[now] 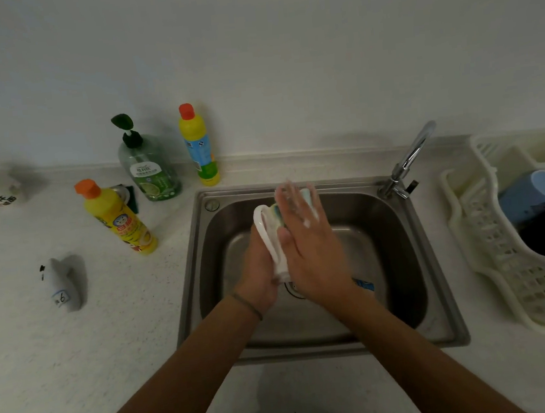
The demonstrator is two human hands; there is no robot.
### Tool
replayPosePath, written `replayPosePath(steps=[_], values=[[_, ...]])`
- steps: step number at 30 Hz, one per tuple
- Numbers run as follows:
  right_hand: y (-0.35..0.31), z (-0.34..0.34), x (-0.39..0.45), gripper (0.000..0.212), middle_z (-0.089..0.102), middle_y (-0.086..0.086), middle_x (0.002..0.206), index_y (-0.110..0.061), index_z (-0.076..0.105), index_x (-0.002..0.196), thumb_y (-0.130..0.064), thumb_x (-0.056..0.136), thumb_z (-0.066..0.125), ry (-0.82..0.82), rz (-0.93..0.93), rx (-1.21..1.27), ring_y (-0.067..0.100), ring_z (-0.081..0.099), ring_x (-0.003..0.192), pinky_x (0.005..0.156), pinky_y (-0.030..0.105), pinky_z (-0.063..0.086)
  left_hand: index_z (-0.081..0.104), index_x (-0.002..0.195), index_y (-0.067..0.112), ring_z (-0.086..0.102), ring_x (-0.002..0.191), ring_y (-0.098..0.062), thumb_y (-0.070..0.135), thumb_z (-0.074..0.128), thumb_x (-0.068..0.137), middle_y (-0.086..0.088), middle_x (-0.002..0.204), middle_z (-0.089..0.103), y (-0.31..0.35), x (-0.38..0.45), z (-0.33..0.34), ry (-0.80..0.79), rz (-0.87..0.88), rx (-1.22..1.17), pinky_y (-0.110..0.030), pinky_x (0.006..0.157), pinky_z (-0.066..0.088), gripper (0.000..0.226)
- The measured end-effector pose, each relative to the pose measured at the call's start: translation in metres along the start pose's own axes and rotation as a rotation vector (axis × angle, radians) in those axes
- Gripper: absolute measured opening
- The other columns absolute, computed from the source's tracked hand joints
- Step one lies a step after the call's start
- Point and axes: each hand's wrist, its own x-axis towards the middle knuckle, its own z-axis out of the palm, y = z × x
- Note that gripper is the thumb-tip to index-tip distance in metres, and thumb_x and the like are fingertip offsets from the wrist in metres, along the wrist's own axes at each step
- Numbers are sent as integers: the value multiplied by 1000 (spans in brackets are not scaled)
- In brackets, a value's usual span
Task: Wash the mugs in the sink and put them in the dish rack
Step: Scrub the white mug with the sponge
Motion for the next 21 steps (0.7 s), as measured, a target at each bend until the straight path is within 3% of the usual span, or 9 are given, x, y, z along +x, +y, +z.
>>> replayPosePath(steps=[4, 6, 8, 11, 13, 14, 17, 21], values=[[3, 5, -22, 57, 4, -4, 170, -24, 20, 161, -30, 104, 25, -44, -250, -34, 23, -5, 156, 124, 52, 19, 68, 121, 20, 73, 108, -23, 51, 34, 108, -10, 119, 74, 9, -3, -7, -21, -75, -60, -36, 86, 59, 48], [6, -4, -17, 59, 8, -7, 170, -29, 20, 161, -30, 102, 25, -9, -144, 86, 18, 0, 157, 121, 42, 30, 71, 121, 20, 72, 107, -24, 51, 39, 107, -10, 122, 73, 10, -4, -10, -82, -164, -133, -40, 89, 60, 47], [3, -16, -12, 64, 12, -11, 168, -38, 19, 160, -30, 98, 32, 5, 4, 312, 5, 20, 152, 111, 19, 35, 74, 117, 17, 72, 103, -25, 49, 45, 103, -11, 119, 72, 11, -7, -10, -141, -268, -278, -41, 86, 61, 46], [-4, -21, -17, 68, 31, -16, 160, -39, 20, 158, -30, 95, 44, 25, 28, 445, -10, 47, 128, 100, 14, 44, 71, 118, 15, 72, 99, -25, 53, 50, 96, -11, 114, 72, 9, -9, -13, -198, -326, -375, -40, 81, 62, 49], [-2, -18, -19, 54, 25, -13, 164, -26, 42, 148, -33, 95, 45, 91, -30, 399, -11, 40, 133, 103, 15, 44, 69, 121, 17, 71, 101, -26, 56, 51, 92, -11, 115, 71, 9, -11, -12, -222, -319, -375, -41, 84, 62, 52], [1, -17, -18, 47, 24, -9, 164, -23, 51, 140, -33, 94, 46, 141, -37, 370, -3, 35, 140, 107, 20, 44, 69, 120, 18, 71, 99, -25, 56, 52, 90, -10, 114, 72, 10, -11, -11, -219, -322, -364, -41, 83, 63, 52], [9, -15, -22, 42, 33, 2, 153, -29, 57, 135, -38, 96, 48, 203, -42, 236, 17, 36, 139, 108, 32, 45, 70, 118, 19, 70, 99, -25, 59, 55, 86, -9, 114, 72, 15, -11, -10, -198, -326, -340, -41, 82, 62, 53], [17, -19, -39, 43, 39, 8, 152, -30, 54, 143, -37, 101, 46, 33, -199, 36, 19, 34, 139, 109, 16, 25, 68, 124, 14, 65, 113, -29, 60, 54, 84, -16, 126, 67, 21, -9, -14, -162, -275, -242, -43, 93, 57, 63]])
